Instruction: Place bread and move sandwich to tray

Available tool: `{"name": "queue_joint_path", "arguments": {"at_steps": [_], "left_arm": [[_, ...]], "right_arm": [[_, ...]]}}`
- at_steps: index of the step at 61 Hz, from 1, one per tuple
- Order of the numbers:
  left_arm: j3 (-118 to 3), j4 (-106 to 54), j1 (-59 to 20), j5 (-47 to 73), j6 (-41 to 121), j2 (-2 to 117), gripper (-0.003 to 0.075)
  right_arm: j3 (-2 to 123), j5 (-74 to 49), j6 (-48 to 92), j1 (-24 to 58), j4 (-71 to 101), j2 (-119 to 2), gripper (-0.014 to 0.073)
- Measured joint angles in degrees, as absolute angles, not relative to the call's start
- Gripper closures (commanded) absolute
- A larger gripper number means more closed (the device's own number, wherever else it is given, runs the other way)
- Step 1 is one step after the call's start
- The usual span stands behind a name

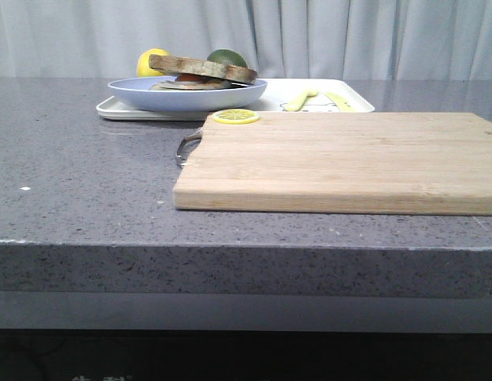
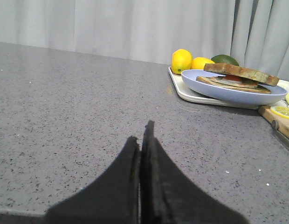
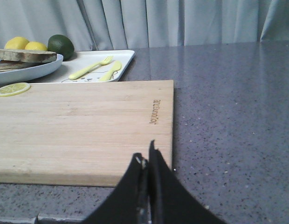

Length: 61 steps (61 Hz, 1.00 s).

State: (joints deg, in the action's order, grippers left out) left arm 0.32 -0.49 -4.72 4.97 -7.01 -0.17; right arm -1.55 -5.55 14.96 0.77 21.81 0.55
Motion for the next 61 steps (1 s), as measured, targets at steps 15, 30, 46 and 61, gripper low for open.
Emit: {"name": "queue_joint_path", "arguments": {"at_steps": [15, 30, 46, 61], "left_arm": [[0.3, -0.5, -4.7, 5.0, -7.0, -0.2, 0.0741], [0.3, -0.5, -4.7, 5.0, -7.0, -0.2, 0.0741], [0.3, -0.5, -4.7, 5.0, -7.0, -0.2, 0.0741], [0.3, -0.5, -4.7, 5.0, -7.0, -0.2, 0.0741]], "right_arm": [[-1.5, -5.2, 15.0, 0.8, 21.8, 0.5, 0.0665], [-1.5, -4.9, 15.0, 0.8, 21.8, 0.5, 0.0665], [-1.5, -2.9, -0.7, 0.8, 5.5, 0.5, 0.0665], [-1.5, -1.9, -7.4, 0.8, -1.9, 0.5, 0.0665]]}}
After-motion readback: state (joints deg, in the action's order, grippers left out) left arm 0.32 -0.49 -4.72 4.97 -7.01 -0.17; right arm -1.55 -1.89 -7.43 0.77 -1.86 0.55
